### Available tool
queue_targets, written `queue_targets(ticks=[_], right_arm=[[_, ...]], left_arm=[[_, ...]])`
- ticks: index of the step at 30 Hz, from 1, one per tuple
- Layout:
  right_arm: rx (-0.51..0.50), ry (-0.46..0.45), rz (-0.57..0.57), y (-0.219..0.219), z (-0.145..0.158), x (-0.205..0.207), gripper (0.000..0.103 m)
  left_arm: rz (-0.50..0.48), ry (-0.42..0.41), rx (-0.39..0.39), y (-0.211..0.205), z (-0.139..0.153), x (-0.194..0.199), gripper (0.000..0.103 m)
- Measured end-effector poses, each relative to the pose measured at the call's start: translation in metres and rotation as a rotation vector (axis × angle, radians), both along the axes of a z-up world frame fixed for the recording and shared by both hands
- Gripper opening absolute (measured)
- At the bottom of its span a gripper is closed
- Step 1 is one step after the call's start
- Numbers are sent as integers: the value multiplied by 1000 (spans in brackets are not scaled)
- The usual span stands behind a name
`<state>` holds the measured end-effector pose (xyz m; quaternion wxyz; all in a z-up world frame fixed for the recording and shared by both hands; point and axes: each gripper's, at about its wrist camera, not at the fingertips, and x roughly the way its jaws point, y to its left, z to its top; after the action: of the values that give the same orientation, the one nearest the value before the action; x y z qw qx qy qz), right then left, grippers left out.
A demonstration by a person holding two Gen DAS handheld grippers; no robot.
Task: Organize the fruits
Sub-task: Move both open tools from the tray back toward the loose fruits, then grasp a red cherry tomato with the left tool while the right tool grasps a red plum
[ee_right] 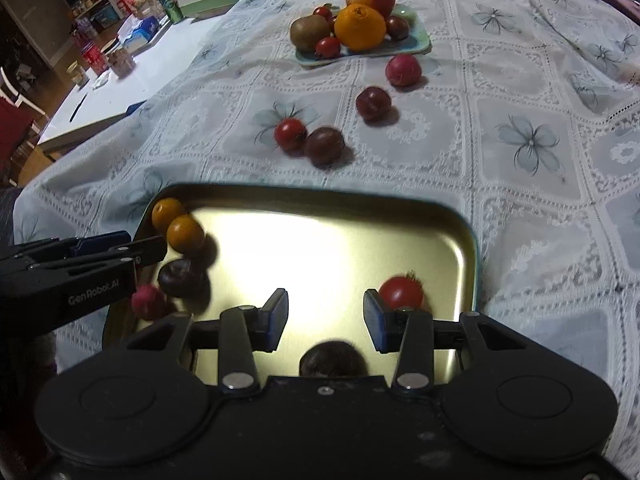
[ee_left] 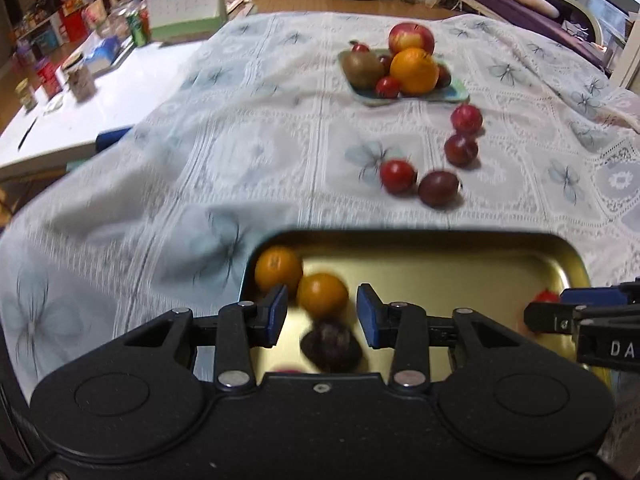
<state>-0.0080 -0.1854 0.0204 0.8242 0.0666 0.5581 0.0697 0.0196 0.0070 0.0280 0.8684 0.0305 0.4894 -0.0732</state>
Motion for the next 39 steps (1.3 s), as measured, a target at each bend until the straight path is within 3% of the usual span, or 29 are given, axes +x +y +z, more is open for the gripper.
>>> queue_targets(ticks=[13,23,39], right_arm=[[-47,-105,-138,-35,5,116,44],[-69,-92,-186,-42,-16,193,44],[-98,-26,-183,-39,-55,237,47]], left_arm=[[18,37,-3,-22,-2,106,48],[3,83,-23,-39,-19,147,48],[-4,78,-53,-44,-38,187,48]])
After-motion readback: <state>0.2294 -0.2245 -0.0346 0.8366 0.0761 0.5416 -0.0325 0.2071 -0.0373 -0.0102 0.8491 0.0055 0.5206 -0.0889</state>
